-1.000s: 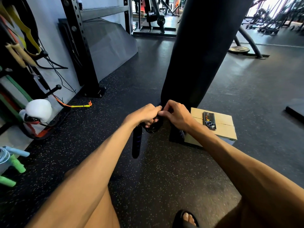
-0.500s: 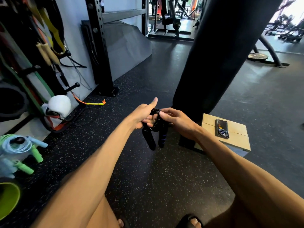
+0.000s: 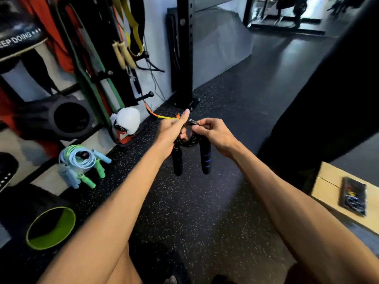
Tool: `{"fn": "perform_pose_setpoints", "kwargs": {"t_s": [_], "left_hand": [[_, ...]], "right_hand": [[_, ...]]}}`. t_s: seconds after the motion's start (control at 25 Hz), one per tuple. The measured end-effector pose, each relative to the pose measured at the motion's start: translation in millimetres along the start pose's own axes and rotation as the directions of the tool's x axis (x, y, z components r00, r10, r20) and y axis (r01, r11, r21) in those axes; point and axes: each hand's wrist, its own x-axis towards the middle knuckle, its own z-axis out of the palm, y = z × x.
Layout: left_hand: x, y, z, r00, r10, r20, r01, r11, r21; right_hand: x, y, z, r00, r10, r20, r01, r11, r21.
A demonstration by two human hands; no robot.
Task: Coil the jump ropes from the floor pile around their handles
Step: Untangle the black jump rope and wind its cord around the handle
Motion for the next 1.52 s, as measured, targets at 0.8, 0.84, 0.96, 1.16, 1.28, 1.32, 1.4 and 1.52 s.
{"fn": "perform_pose_setpoints", "kwargs": {"t_s": [0.8,0.84,0.96,1.16,1.28,1.32,1.4,1.52], "left_hand": [[10,-113,-239,0.756,0.036,-0.654,0.055,0.992,0.118],[8,-116,-251,0.73,0.044,-0.682,0.05,0.992,0.118],[9,-122,-285,0.68,0.048,-0.731,0.061,0.991,0.121],[37,-128,-319,0.644,0.129,-0.754,0.098,0.964,0.248],[57,-139,-336,0.603,0.172,-0.779,0.128,0.943,0.308],[63,-145,-342,0.584,0.186,-0.79,0.138,0.936,0.323],[71,-153,-353,0.55,0.22,-0.806,0.147,0.924,0.353],[80,-162,-370,0.509,0.232,-0.829,0.146,0.926,0.349]], "right_hand": [[164,113,263,0.863,-0.013,0.505,0.005,1.0,0.017],[165,116,280,0.86,-0.021,0.51,0.013,1.0,0.02],[170,126,323,0.868,-0.038,0.495,0.013,0.998,0.054],[189,142,360,0.912,-0.099,0.399,0.065,0.993,0.098],[201,152,375,0.931,-0.137,0.338,0.109,0.989,0.1],[203,156,380,0.935,-0.148,0.322,0.126,0.988,0.087],[204,164,390,0.94,-0.162,0.299,0.147,0.987,0.07],[211,173,404,0.948,-0.189,0.256,0.175,0.982,0.077]]}}
